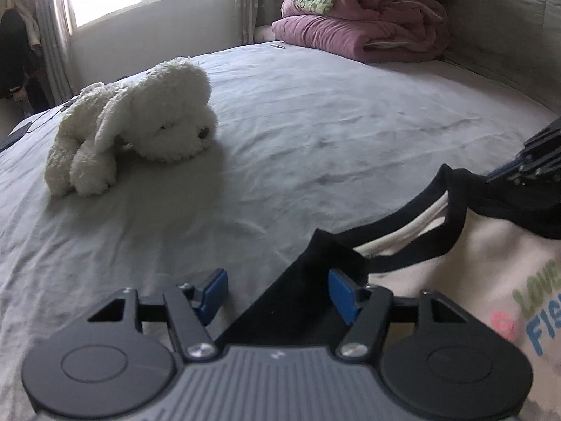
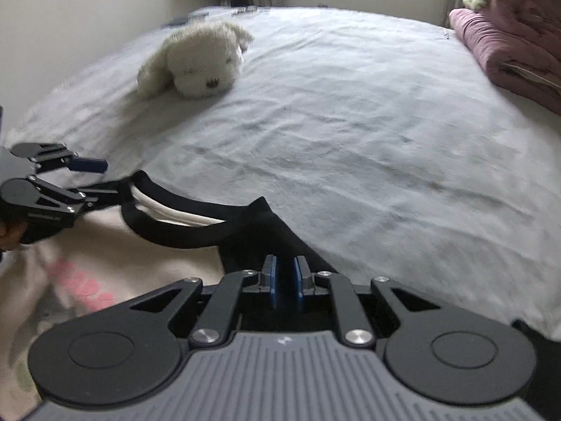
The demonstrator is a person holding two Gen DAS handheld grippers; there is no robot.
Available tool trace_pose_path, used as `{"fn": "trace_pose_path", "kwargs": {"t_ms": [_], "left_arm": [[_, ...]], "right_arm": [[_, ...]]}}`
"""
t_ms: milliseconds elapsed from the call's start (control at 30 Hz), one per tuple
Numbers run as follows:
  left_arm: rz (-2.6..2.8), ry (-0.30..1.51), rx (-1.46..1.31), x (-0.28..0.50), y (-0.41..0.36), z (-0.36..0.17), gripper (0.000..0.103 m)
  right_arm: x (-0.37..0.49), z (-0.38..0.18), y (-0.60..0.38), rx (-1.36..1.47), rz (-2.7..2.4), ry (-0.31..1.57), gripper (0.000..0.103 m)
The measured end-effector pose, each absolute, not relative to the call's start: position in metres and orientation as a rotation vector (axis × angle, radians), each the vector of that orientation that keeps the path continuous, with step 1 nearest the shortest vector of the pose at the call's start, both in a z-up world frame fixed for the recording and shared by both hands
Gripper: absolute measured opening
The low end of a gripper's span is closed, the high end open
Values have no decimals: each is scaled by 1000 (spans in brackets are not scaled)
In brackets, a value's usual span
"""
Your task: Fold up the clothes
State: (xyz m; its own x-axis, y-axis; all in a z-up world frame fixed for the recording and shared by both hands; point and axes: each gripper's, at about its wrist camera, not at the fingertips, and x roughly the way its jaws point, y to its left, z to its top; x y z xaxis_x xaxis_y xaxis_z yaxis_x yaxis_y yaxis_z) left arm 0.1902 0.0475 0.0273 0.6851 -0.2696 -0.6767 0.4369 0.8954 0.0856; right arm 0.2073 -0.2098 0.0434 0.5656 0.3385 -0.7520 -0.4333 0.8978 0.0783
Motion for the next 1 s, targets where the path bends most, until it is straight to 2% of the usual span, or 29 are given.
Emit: {"fn": "trace_pose_path", "kwargs": {"t_ms": [100, 133, 233, 333, 533, 667, 733, 767, 800, 833, 867, 900, 933, 1000], "left_arm": [[-434, 721, 218, 193, 47, 28, 41], [-443, 723, 210, 194, 46, 28, 31], [-466, 715, 200, 193, 41, 29, 9], [-449, 704, 183, 194, 41, 34, 2], [-436, 634, 122, 193, 51, 52, 2], [-427, 639, 131, 196, 52, 51, 2], [-409, 656, 135, 199, 54, 47, 1], [-408, 666, 133, 200, 55, 46, 1], [-410, 679, 129, 201, 57, 45, 1], [-425, 690, 109, 202, 60, 44, 4], [-445, 701, 82, 203, 63, 44, 7], [-465, 711, 54, 203, 67, 44, 19], [-473, 714, 39, 203, 68, 44, 35], [-475, 712, 24, 204, 70, 45, 46]], "right_arm": [[211, 35, -205, -144, 481, 857, 18], [210, 34, -204, -145, 491, 849, 18], [207, 32, -204, -161, 512, 826, 17], [206, 32, -202, -191, 510, 806, 6], [202, 44, -198, -232, 454, 721, 0], [205, 55, -201, -222, 438, 665, 0], [210, 53, -203, -212, 460, 697, 15], [213, 51, -204, -205, 478, 722, 18], [215, 48, -205, -200, 488, 745, 31], [216, 45, -206, -196, 485, 748, 50], [215, 43, -207, -193, 478, 746, 56], [214, 41, -208, -187, 479, 743, 59], [213, 39, -210, -173, 489, 748, 59], [215, 35, -213, -131, 524, 770, 59]]}}
